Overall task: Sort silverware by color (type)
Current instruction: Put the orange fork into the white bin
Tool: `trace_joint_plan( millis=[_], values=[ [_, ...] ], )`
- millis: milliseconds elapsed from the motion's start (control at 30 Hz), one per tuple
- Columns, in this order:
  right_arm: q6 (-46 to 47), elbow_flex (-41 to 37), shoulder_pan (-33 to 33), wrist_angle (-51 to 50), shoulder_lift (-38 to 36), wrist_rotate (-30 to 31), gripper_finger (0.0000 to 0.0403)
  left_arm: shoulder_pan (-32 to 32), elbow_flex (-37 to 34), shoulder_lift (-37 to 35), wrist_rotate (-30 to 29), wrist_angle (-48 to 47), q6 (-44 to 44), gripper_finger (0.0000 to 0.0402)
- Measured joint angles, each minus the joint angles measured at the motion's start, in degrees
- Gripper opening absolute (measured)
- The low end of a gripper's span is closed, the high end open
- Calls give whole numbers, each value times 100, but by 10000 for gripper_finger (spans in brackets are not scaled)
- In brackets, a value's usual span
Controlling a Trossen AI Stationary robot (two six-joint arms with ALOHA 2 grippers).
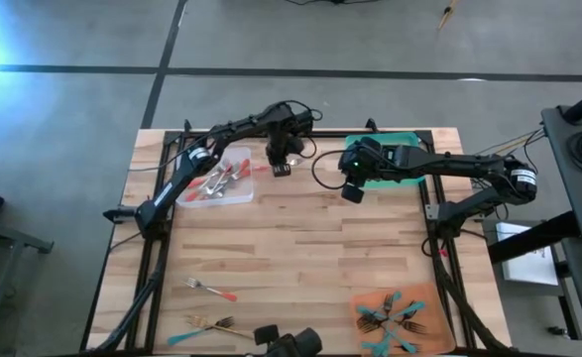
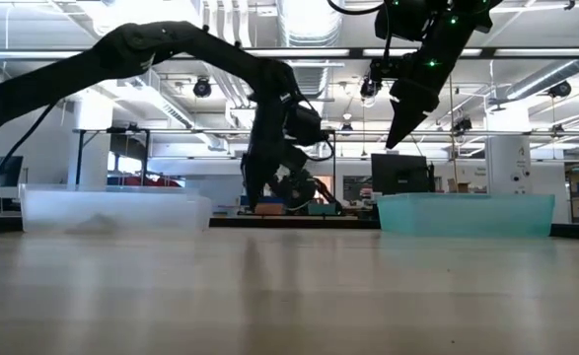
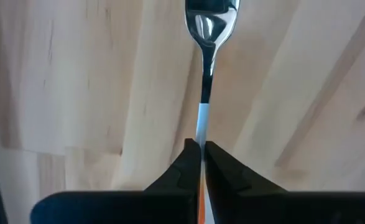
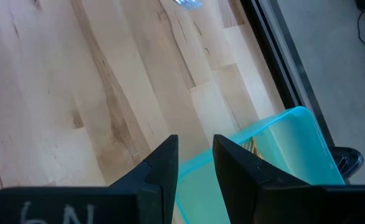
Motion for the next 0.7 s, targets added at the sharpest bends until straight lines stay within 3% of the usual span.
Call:
trace_joint_plan(
  millis=[200,367,533,700],
  values=[
    [0,0,0,-1,0,1,93,13,-35,-619,-1,-310,-135,0],
    [2,0,0,0,0,2,93,31,-628,-1455,-254,-226,-400,0],
    [2,0,0,0,0,2,93,166,-2394,-2680,-584,124,-864,0],
    [0,0,0,2,0,2,93,352,-4714,-4089,-556,1420,-1021,0]
  ],
)
